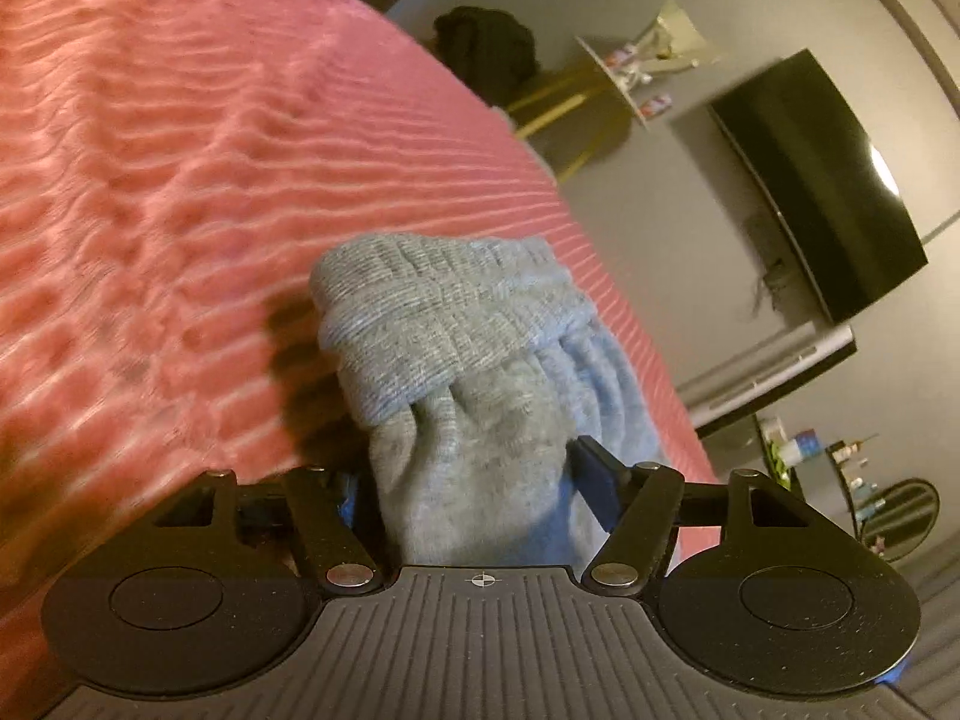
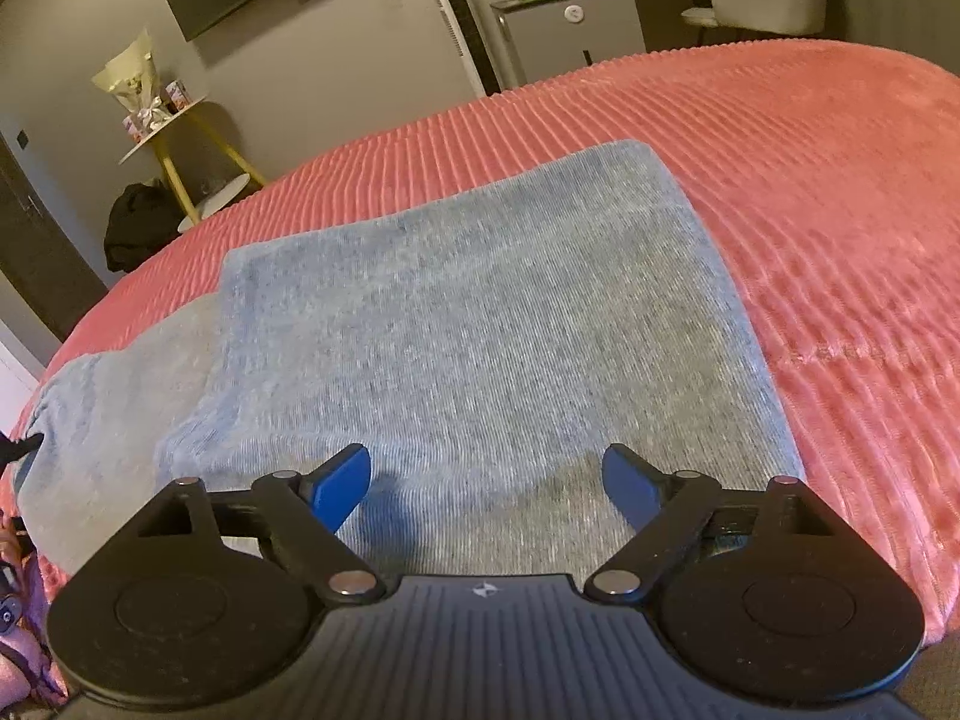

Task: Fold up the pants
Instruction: 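Grasp the cuff of the sweatpants with the left gripper and lift it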

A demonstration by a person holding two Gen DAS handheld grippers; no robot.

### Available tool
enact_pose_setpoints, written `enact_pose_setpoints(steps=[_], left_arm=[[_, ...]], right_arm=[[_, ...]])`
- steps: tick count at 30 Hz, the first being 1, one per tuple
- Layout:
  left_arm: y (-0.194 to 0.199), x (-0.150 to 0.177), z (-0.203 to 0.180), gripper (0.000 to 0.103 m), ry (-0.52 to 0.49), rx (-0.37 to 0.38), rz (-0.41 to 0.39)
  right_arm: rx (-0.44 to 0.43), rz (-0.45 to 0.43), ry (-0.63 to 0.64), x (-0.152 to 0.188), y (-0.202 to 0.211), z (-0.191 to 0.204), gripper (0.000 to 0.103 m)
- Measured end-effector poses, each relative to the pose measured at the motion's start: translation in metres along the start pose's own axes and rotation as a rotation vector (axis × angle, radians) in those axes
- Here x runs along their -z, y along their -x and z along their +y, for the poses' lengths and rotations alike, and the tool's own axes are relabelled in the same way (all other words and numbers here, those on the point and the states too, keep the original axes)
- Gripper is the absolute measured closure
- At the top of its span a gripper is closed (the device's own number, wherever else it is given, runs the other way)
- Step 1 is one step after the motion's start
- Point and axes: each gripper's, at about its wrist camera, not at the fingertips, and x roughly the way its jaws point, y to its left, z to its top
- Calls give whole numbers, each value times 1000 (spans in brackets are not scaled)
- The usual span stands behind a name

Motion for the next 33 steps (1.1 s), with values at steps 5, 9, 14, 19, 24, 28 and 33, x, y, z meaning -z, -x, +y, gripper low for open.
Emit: enact_pose_setpoints(steps=[5,9,14,19,24,28,33], left_arm=[[-1,-1,3,74,26,125,-43],[17,1,-9,69,-56,262,-99],[-10,7,4,41,-37,106,19],[2,9,3,81,-69,127,-26],[36,21,-55,84,-313,106,-149],[73,47,-123,84,-501,232,-200],[112,127,-218,83,-838,442,-118]], right_arm=[[5,-25,4,4,3,2,17],[14,-43,-1,4,0,3,17],[24,-46,25,4,-4,8,13],[27,-47,38,4,-4,9,12],[-6,-52,-20,-1,4,1,12],[-13,-65,-58,-5,12,-5,13],[-64,-117,-112,-10,28,-12,13]])
